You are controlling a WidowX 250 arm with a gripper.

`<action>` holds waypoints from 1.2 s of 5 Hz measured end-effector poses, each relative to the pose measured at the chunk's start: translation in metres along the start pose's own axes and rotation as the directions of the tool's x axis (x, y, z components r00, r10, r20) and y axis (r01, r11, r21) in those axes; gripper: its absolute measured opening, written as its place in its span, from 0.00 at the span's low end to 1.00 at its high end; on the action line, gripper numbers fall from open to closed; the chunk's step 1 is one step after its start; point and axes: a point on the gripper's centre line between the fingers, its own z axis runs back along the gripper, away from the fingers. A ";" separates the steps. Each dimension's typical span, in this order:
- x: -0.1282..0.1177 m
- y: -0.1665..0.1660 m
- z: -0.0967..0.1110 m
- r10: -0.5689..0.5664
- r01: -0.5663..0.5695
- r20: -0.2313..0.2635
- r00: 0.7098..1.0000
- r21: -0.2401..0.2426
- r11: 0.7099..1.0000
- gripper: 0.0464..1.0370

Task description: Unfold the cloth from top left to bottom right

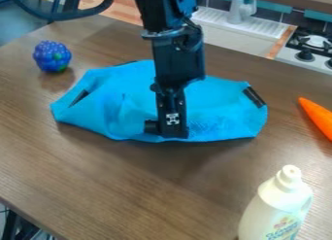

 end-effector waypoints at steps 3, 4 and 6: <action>-0.001 -0.025 -0.021 0.079 -0.080 -0.013 0.997 -0.084 0.993 0.02; 0.004 -0.044 -0.013 0.010 -0.010 0.014 1.000 -0.017 1.000 0.02; 0.014 -0.062 -0.009 -0.028 0.028 0.013 1.000 -0.003 1.000 0.22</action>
